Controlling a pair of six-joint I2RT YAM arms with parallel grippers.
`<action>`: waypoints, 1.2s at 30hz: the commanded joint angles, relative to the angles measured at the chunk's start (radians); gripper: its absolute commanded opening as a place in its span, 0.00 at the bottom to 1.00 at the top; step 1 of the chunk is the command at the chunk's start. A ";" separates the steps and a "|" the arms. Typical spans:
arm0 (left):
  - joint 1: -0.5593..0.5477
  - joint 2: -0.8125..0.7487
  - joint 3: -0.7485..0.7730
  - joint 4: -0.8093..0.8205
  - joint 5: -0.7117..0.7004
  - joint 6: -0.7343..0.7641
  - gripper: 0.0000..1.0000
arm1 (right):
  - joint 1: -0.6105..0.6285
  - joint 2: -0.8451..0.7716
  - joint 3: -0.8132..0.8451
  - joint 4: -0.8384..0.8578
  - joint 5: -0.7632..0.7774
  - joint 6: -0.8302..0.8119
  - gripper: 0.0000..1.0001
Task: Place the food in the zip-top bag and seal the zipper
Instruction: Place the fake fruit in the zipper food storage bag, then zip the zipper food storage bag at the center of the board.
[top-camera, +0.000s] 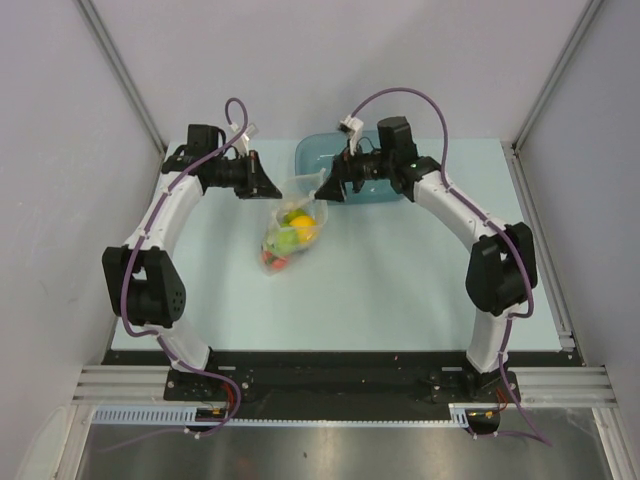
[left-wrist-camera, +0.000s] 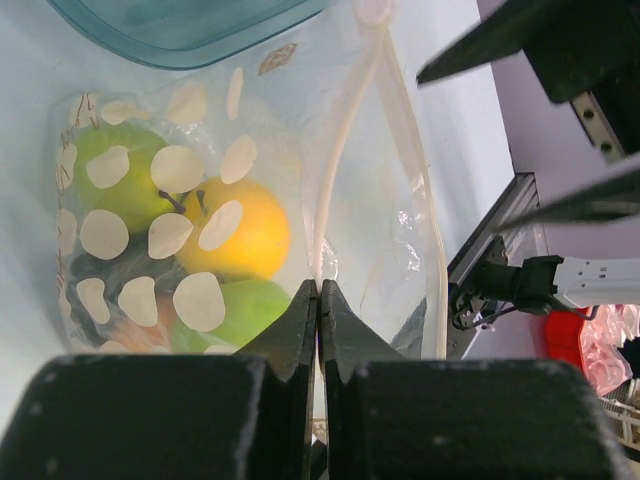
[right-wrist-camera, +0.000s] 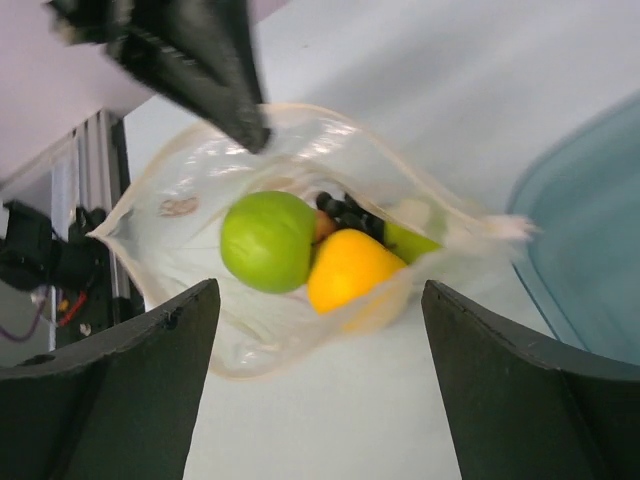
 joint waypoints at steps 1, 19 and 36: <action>-0.008 -0.042 0.012 0.010 0.018 0.012 0.05 | -0.052 -0.052 0.004 -0.062 0.095 0.188 0.81; -0.114 -0.097 0.006 -0.130 -0.026 0.192 0.07 | -0.040 -0.096 -0.274 0.233 -0.085 0.724 0.00; -0.268 -0.022 0.121 -0.098 0.064 0.186 0.15 | -0.020 -0.400 -0.446 0.178 0.283 0.862 0.00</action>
